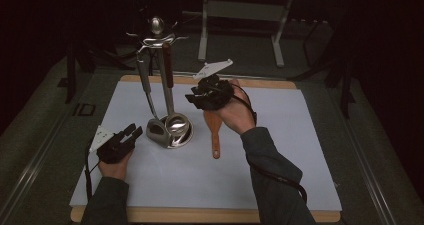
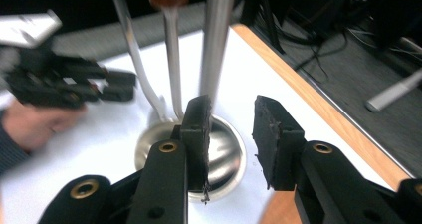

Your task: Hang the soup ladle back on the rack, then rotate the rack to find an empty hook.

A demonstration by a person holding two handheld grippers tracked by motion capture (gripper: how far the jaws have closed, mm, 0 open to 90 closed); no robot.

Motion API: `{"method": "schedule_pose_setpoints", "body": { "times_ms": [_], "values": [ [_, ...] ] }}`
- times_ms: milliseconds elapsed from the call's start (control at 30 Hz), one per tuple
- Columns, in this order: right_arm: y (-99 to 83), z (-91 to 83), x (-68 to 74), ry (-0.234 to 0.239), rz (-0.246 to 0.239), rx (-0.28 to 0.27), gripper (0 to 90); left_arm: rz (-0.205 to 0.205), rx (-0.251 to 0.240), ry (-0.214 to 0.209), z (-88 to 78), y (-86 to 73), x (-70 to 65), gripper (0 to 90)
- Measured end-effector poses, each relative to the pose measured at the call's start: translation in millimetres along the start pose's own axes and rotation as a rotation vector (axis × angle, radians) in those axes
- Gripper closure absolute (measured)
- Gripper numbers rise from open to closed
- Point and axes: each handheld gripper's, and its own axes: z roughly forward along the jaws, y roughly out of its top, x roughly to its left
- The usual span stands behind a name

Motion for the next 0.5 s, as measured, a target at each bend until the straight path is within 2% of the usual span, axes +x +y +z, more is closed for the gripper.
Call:
{"method": "schedule_pose_setpoints", "body": {
  "times_ms": [67,133,167,200,333,500],
  "values": [
    [-6.4,3.4,0.1,-0.017,-0.027,0.052,67.1,-0.001,0.000,-0.001,0.0,0.0,0.2,65.3],
    [-9.1,5.3,0.0,-0.017,-0.033,0.070,66.9,-0.003,-0.002,-0.004,0.0,0.1,0.0,65.3],
    [-15.3,9.6,0.5,-0.036,-0.054,0.121,66.4,-0.004,-0.004,-0.005,0.0,0.1,-0.3,65.4],
    [-15.3,9.6,0.5,-0.036,-0.054,0.121,66.4,-0.005,-0.005,-0.007,0.1,0.2,-0.5,65.4],
    [-32.6,20.0,-0.8,-0.060,-0.092,0.210,64.9,-0.008,-0.007,-0.007,0.3,0.4,-1.0,65.4],
    [-44.8,24.8,-3.8,-0.057,-0.086,0.233,64.0,-0.009,-0.009,-0.009,-0.1,0.6,-1.6,65.5]
  ]
}}
